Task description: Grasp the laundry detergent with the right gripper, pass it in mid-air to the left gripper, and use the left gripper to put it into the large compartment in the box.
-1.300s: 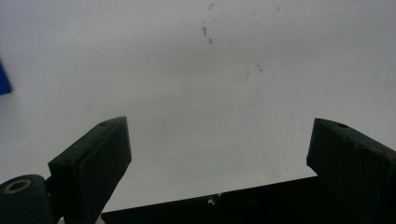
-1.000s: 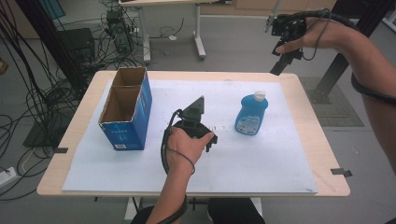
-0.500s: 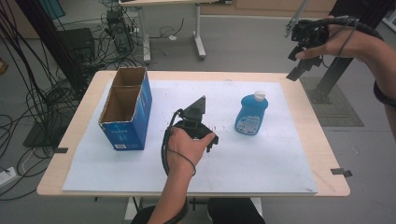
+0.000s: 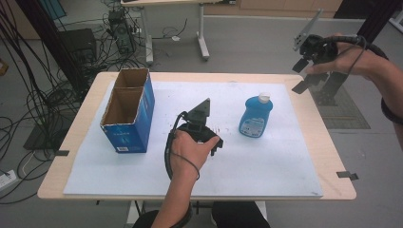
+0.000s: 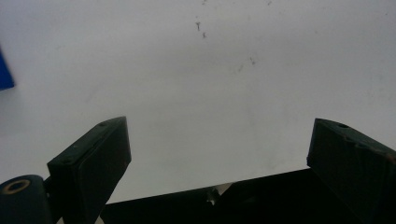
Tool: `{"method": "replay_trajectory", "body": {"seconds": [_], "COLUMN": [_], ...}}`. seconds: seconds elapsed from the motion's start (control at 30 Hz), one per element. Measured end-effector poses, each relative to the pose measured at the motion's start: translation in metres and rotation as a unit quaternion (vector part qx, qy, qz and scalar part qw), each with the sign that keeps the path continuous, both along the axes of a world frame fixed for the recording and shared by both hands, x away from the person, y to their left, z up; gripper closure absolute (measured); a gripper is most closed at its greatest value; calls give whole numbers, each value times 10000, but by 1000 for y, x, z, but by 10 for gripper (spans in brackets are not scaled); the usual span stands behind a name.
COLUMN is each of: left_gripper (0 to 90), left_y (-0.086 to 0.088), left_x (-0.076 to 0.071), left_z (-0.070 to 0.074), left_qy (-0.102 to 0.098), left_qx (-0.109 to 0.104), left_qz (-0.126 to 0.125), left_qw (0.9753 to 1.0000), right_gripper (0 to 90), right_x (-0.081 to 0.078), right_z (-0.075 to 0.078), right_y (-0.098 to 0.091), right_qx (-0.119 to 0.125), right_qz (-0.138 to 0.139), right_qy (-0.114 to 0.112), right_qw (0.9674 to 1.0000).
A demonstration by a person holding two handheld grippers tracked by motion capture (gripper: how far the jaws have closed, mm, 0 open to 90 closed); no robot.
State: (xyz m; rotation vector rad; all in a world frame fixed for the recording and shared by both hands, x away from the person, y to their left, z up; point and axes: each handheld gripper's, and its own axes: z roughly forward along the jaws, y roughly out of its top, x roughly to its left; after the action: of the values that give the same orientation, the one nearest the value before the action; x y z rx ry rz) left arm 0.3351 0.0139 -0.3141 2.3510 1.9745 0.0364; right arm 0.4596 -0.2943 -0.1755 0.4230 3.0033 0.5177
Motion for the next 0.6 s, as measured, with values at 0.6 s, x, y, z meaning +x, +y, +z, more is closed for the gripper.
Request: {"method": "replay_trajectory", "body": {"seconds": [0.6], "left_gripper": [66], "left_y": [8], "left_x": [-2], "left_z": [-3], "left_qy": [29], "left_qx": [41], "left_qz": [31], "left_qw": [10000], "right_gripper": [47], "right_x": [-9], "right_z": [-48], "right_y": [-11], "right_qx": [785], "right_qz": [-30], "right_qy": [-173], "right_qw": [9968]}}
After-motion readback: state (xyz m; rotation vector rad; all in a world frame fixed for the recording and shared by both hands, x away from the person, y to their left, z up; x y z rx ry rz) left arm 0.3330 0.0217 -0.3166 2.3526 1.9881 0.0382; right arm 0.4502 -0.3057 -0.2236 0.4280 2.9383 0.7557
